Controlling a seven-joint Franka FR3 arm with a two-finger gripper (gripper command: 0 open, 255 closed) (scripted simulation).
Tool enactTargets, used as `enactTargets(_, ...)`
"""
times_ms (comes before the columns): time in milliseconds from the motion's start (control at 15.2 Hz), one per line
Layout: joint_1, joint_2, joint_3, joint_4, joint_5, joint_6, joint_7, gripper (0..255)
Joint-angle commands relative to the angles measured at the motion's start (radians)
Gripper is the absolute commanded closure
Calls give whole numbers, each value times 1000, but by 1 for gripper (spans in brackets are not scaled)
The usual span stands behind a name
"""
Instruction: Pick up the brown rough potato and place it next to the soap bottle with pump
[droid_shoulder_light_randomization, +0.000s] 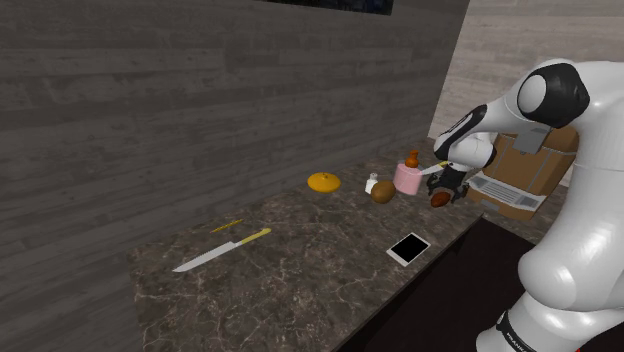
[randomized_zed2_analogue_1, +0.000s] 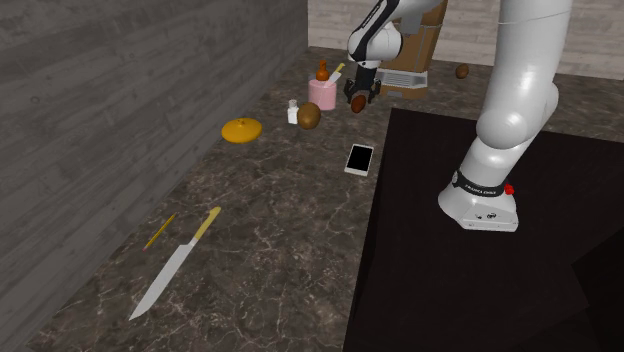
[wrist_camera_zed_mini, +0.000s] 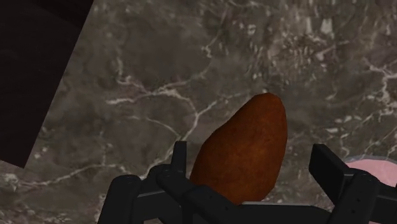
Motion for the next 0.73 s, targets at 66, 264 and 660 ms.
enactTargets(66, 10, -57, -20, -2, -35, -52, 23, 0)
enactTargets(264, 16, -105, -33, 1, -65, -100, 44, 0)
enactTargets(660, 16, -105, -33, 1, -65, -100, 44, 0)
